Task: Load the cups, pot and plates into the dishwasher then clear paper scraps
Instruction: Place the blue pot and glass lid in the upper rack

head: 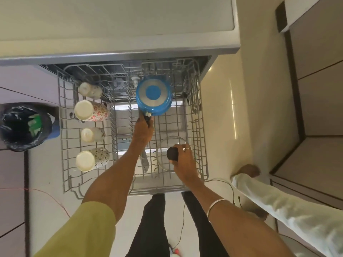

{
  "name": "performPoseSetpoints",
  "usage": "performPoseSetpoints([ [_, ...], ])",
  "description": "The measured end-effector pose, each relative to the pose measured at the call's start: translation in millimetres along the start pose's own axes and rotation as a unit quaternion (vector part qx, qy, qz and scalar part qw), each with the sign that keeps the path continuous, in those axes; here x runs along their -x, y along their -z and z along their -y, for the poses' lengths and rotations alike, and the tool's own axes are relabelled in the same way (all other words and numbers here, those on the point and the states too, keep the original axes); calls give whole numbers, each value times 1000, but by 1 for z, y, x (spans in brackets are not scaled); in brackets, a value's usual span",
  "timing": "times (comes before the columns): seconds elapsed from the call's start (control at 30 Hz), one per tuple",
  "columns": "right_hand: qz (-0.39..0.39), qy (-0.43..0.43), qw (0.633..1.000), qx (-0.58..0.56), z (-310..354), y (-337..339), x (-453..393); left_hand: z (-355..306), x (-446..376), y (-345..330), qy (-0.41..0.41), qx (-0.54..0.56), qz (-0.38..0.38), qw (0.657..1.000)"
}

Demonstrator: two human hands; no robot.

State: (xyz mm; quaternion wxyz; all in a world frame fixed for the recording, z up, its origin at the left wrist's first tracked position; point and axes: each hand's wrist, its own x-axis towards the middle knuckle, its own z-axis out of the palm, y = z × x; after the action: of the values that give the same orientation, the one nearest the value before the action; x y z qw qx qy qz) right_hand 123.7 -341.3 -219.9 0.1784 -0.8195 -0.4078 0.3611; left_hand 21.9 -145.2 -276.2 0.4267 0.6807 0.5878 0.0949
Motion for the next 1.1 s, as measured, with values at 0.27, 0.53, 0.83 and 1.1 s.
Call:
performPoseSetpoints([
  [0.27,-13,-23,1000,8,1,-10,4,8,6,-3,-11,-54,-47,997],
  [0.53,-11,-35,997,72,7,-9,3,14,27,4,-34,-28,-69,997],
  [0.83,-28,-15,997,68,13,-8,13,14,69,6,-63,-51,-96,992],
  [1.1,-59,-16,995,82,28,-2,43,25,124,24,-128,-143,-38,981],
])
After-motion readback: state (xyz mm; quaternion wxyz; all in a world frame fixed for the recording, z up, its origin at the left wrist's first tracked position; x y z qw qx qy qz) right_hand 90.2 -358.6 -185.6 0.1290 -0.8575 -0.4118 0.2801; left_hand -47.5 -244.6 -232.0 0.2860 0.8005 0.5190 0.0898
